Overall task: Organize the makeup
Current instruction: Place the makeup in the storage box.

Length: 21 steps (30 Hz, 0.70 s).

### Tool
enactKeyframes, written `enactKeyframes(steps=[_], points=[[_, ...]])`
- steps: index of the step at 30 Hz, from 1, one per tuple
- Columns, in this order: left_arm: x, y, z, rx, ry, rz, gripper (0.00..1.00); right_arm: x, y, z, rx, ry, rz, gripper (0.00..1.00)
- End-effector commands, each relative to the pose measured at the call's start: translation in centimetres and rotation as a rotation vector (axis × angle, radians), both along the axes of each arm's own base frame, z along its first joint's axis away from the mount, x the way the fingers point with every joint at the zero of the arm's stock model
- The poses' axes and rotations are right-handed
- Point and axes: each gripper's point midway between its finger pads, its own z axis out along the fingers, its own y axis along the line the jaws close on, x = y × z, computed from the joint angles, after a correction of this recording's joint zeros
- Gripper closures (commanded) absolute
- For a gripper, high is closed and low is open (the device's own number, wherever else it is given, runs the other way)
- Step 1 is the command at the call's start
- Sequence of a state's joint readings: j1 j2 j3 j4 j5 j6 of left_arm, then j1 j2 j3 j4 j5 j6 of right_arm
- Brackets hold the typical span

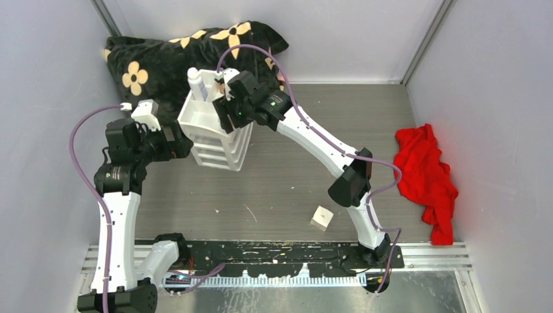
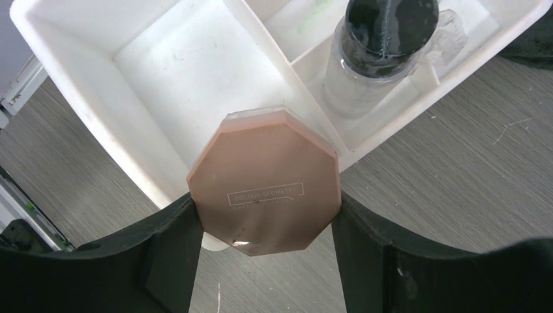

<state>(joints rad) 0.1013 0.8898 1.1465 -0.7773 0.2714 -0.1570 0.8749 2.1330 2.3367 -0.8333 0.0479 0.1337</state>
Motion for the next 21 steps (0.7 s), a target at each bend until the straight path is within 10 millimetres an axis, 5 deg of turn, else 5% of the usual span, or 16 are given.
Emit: enactKeyframes(steps=[1,6,14,21], points=[[0.2,-0.2,0.8,-0.014,-0.04,-0.01,0.01,0.4,1.2,4.1,0.101,-0.082,0.028,0.99],[0.1,-0.2,0.6,-0.01,-0.038,-0.01,0.01,0.7,1.6,2.9,0.084,-0.067,0.029,0.97],[0.0,-0.2,0.5,-0.004,-0.037,-0.01,0.01,1.3,1.9,1.4,0.056,-0.063,0.022,0.73],[-0.1,-0.3,0.6,-0.003,-0.04,-0.017,0.01,1.7,2.2,0.6,0.045,-0.065,0.024,0.69]])
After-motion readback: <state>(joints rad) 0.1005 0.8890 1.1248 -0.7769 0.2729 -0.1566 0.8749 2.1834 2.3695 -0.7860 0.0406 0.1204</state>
